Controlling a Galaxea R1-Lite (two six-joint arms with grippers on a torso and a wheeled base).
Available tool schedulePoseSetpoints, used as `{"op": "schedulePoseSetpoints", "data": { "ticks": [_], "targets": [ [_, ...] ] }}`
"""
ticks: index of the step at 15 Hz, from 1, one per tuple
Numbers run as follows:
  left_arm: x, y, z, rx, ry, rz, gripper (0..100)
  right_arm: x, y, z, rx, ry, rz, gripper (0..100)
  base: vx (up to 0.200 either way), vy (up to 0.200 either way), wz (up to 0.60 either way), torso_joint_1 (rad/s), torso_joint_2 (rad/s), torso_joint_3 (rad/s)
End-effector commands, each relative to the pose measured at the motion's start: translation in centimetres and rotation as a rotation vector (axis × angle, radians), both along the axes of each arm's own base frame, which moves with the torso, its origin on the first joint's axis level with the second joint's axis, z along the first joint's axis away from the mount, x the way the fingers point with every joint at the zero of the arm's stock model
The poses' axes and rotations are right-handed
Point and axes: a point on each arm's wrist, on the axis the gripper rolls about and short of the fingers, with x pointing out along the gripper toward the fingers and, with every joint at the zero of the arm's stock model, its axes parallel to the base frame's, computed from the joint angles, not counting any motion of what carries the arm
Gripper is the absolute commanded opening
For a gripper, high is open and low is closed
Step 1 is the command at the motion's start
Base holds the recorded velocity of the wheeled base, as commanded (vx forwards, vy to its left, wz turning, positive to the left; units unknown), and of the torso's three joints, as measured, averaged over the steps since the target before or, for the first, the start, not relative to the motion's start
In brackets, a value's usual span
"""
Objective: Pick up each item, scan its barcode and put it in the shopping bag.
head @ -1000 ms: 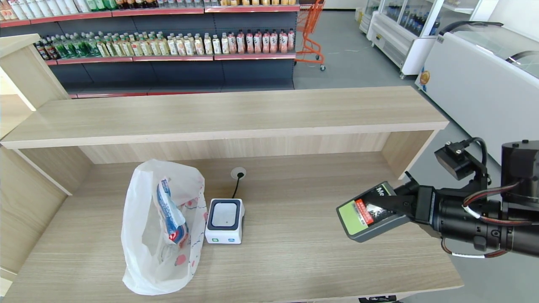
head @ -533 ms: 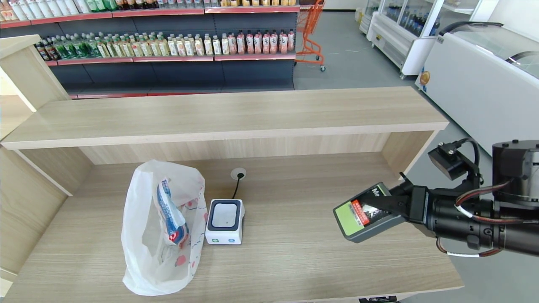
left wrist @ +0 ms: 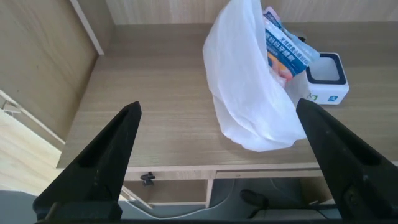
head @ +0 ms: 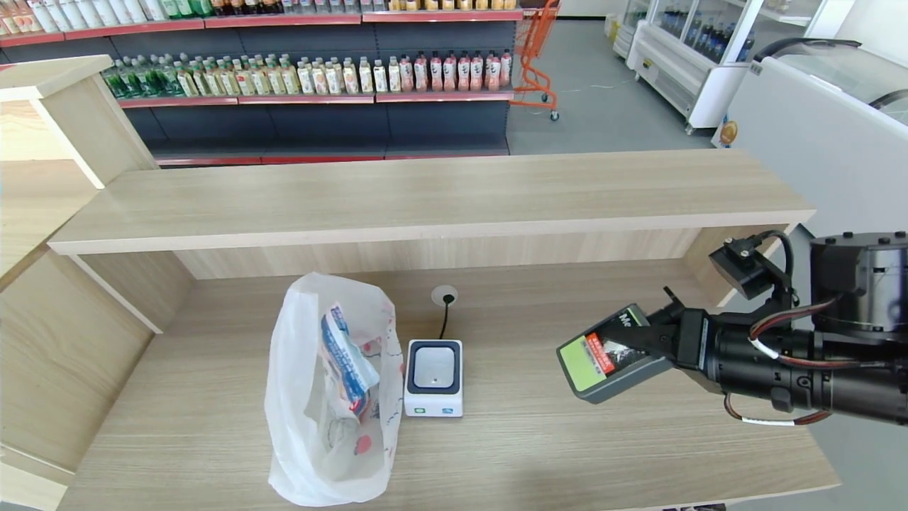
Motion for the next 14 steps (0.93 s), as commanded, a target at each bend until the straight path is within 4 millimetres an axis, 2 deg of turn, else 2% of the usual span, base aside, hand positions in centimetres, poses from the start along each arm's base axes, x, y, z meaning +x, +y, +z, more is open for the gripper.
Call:
{"op": "schedulePoseSetpoints", "data": {
  "ticks": [1, 6, 14],
  "targets": [
    [0.0, 0.0, 0.0, 0.000, 0.000, 0.000, 100, 0.4, 0.2, -0.3, -0.014, 0.006, 0.003, 0, 0.000, 0.200, 0.00, -0.002, 0.00, 0.002],
    [0.0, 0.0, 0.0, 0.002, 0.000, 0.000, 100, 2.4, 0.9, -1.8, -0.104, -0.004, 0.040, 0, 0.000, 0.200, 0.00, 0.003, 0.00, 0.002],
    [0.0, 0.0, 0.0, 0.003, 0.001, 0.000, 100, 7.7, 3.0, -5.9, -0.288, -0.013, 0.063, 0, 0.000, 0.000, 0.00, 0.000, 0.00, 0.000]
  ]
}}
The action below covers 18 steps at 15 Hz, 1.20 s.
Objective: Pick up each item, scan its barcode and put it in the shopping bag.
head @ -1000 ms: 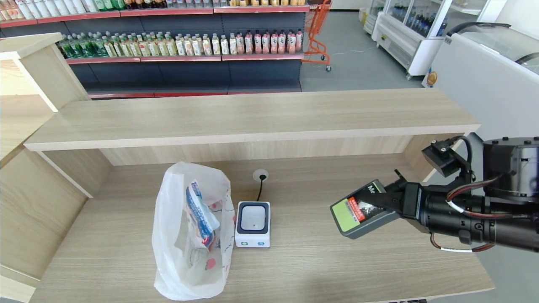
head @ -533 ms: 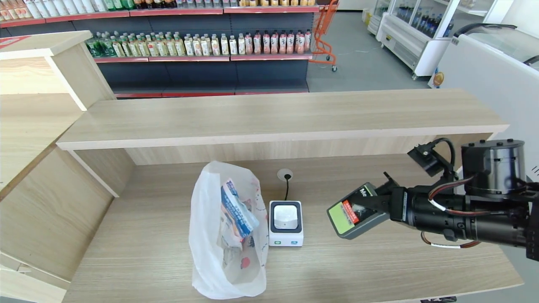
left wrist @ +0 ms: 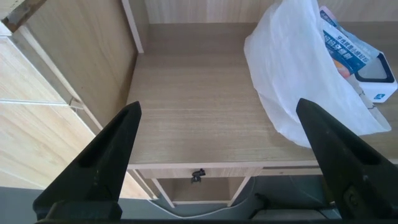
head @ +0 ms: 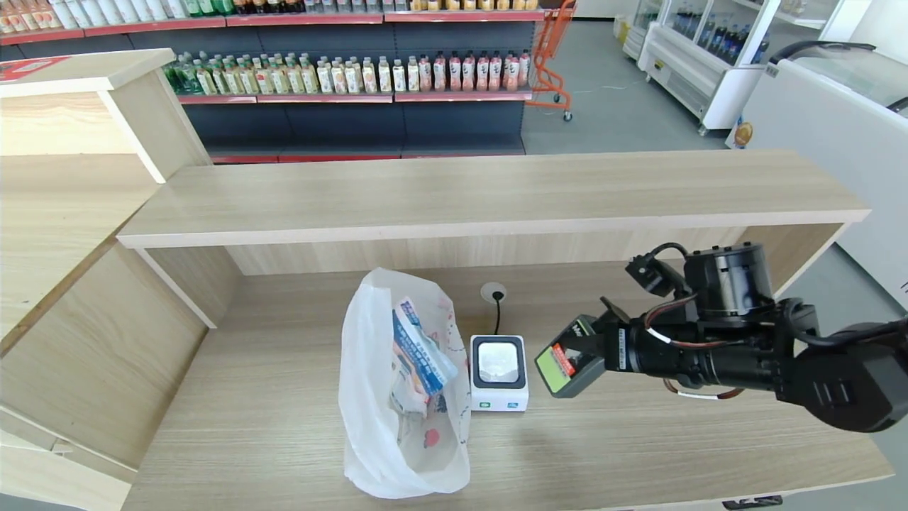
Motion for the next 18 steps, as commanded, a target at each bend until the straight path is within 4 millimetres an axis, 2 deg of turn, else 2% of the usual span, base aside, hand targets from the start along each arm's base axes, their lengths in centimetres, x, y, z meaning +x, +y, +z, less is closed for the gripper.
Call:
{"op": "schedulePoseSetpoints", "data": {
  "ticks": [1, 8, 12, 16, 18],
  "targets": [
    [0.0, 0.0, 0.0, 0.000, 0.000, 0.001, 100, 1.6, 0.8, -2.0, -0.022, 0.034, 0.007, 0, 0.000, 0.000, 0.00, 0.000, 0.00, 0.000],
    [0.0, 0.0, 0.0, 0.000, 0.000, 0.001, 100, 2.8, 4.2, -4.8, -0.004, -0.010, 0.084, 0, 0.000, 0.000, 0.00, 0.000, 0.00, 0.000],
    [0.0, 0.0, 0.0, 0.000, 0.000, 0.001, 100, 4.1, 6.0, -6.0, -0.014, -0.046, 0.077, 0, 0.000, 0.000, 0.00, 0.000, 0.00, 0.000],
    [0.0, 0.0, 0.0, 0.000, 0.000, 0.001, 100, 5.6, 6.8, -6.5, -0.024, -0.072, 0.080, 0, 0.000, 0.000, 0.00, 0.000, 0.00, 0.000],
    [0.0, 0.0, 0.0, 0.000, 0.000, 0.001, 100, 5.6, 6.9, -6.8, -0.028, -0.066, 0.081, 0, 0.000, 0.000, 0.00, 0.000, 0.00, 0.000]
  ]
}}
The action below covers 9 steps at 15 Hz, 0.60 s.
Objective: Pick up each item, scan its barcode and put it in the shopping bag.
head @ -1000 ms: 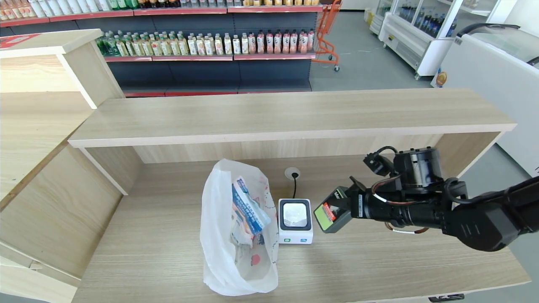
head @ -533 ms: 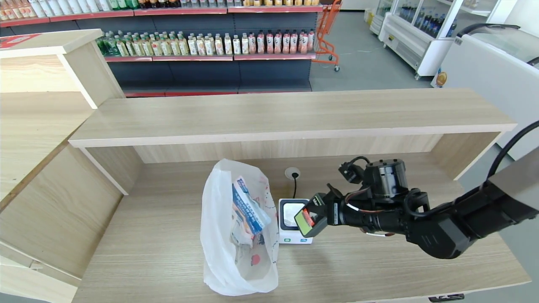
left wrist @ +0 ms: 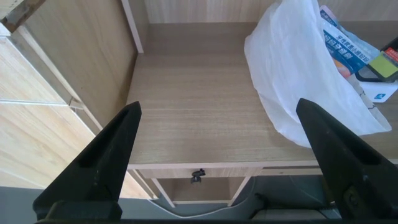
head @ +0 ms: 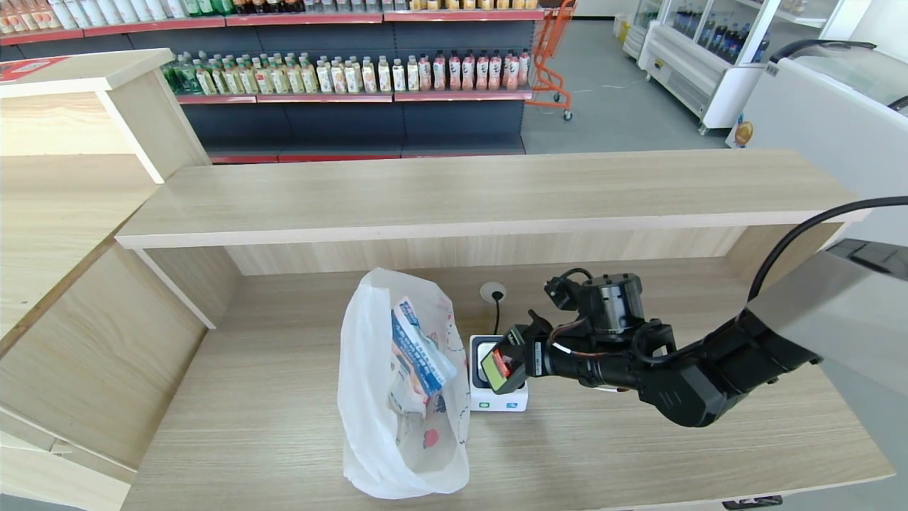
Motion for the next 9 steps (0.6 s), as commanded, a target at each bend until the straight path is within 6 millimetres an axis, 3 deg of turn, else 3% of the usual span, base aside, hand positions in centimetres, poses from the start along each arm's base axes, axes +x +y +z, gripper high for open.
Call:
{"op": "schedulePoseSetpoints", "data": {
  "ticks": [1, 5, 9],
  "targets": [
    [0.0, 0.0, 0.0, 0.000, 0.001, 0.001, 100, 0.2, 0.1, -0.6, -0.006, 0.012, 0.001, 0, 0.000, 0.000, 0.00, 0.000, 0.00, 0.000],
    [0.0, 0.0, 0.0, 0.000, 0.000, 0.001, 100, 0.2, 0.1, -0.7, -0.005, 0.013, 0.000, 0, 0.000, 0.000, 0.00, 0.000, 0.00, 0.000],
    [0.0, 0.0, 0.0, 0.000, 0.000, 0.001, 100, -2.0, -0.3, 4.4, 0.074, -0.065, 0.005, 0, 0.000, 0.000, 0.00, 0.000, 0.00, 0.000]
  ]
}}
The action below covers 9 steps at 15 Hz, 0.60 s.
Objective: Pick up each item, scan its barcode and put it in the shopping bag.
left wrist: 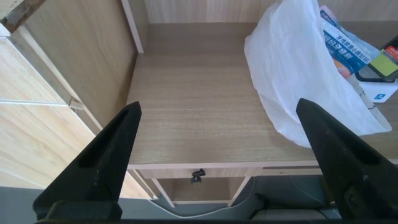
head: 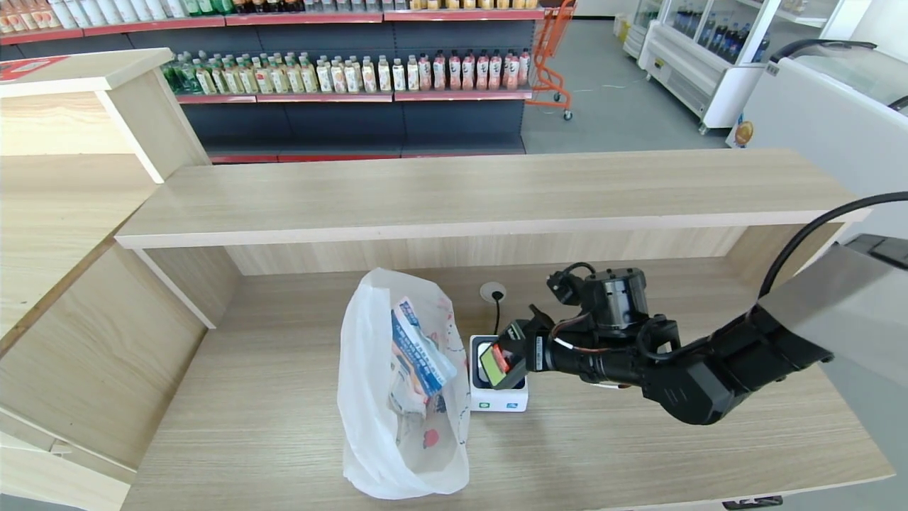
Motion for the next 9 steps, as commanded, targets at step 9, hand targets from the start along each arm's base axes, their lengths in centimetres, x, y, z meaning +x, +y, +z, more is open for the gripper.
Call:
{"op": "schedulePoseSetpoints", "data": {
  "ticks": [9],
  "targets": [
    [0.0, 0.0, 0.0, 0.001, 0.000, 0.000, 100, -7.2, -6.0, 5.4, -0.105, -0.255, -0.021, 0, 0.000, 0.000, 0.00, 0.000, 0.00, 0.000]
  ]
}}
